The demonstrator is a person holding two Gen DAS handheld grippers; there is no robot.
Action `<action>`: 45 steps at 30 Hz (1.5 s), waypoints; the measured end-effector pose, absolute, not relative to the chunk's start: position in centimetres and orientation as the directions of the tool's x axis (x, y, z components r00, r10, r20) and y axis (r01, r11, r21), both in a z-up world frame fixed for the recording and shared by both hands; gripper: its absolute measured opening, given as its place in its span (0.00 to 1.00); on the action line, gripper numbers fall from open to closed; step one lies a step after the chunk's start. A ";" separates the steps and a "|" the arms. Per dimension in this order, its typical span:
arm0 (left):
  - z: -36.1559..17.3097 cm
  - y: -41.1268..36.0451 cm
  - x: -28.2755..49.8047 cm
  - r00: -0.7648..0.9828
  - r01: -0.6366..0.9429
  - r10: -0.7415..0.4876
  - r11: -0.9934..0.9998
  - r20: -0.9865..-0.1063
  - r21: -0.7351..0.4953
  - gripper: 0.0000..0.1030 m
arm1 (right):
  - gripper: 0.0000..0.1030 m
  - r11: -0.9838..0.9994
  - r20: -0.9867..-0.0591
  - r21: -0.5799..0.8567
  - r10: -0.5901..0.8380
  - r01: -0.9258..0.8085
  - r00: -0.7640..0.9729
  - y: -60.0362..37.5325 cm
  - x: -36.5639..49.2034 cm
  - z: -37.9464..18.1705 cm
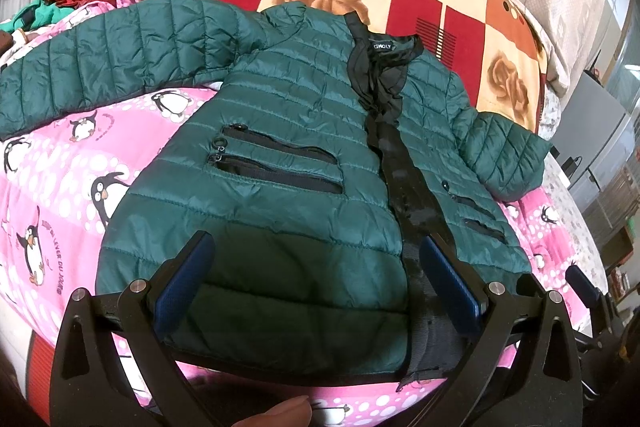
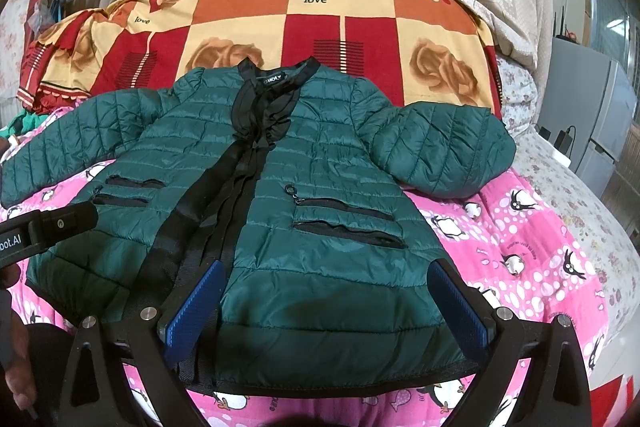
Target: Fold large clothes
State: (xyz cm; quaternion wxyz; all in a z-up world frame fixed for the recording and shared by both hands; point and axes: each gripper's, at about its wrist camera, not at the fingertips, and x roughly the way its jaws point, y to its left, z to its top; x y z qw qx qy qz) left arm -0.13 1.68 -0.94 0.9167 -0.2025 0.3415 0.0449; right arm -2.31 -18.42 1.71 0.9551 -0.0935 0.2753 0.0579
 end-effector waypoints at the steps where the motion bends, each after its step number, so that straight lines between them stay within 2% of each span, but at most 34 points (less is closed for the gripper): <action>1: -0.9 1.7 -0.1 0.762 -0.221 -0.056 0.914 -0.645 -0.341 0.99 | 0.97 0.976 -0.536 -0.147 0.059 -0.162 0.842 -18.4 -2.3 1.7; 15: -0.9 1.6 -0.1 0.762 -0.222 -0.055 0.913 -0.645 -0.341 0.99 | 0.97 0.976 -0.537 -0.146 0.060 -0.163 0.841 -18.3 -2.3 1.6; 22: 0.6 0.6 -1.1 0.771 -0.255 0.003 0.918 -0.637 -0.305 0.99 | 0.97 0.982 -0.542 -0.123 0.056 -0.145 0.839 -18.9 -2.3 1.8; 30: 3.3 -0.3 -2.5 0.803 -0.274 0.115 0.943 -0.585 -0.190 1.00 | 0.96 0.981 -0.530 -0.099 0.092 -0.169 0.843 -19.2 -2.5 1.9; 34: 2.4 -1.1 -2.2 0.768 -0.307 0.216 0.950 -0.603 -0.051 1.00 | 0.96 0.984 -0.517 -0.057 0.117 -0.171 0.848 -20.0 -2.7 2.1; 37: 2.4 -1.0 -2.5 0.784 -0.311 0.224 0.949 -0.579 -0.055 1.00 | 0.96 0.986 -0.508 -0.014 0.134 -0.164 0.851 -20.7 -2.5 2.3; 45: 1.2 -0.6 -2.4 0.774 -0.301 0.212 0.952 -0.597 -0.052 1.00 | 0.96 0.985 -0.549 0.090 0.174 -0.149 0.818 -21.9 -1.5 1.9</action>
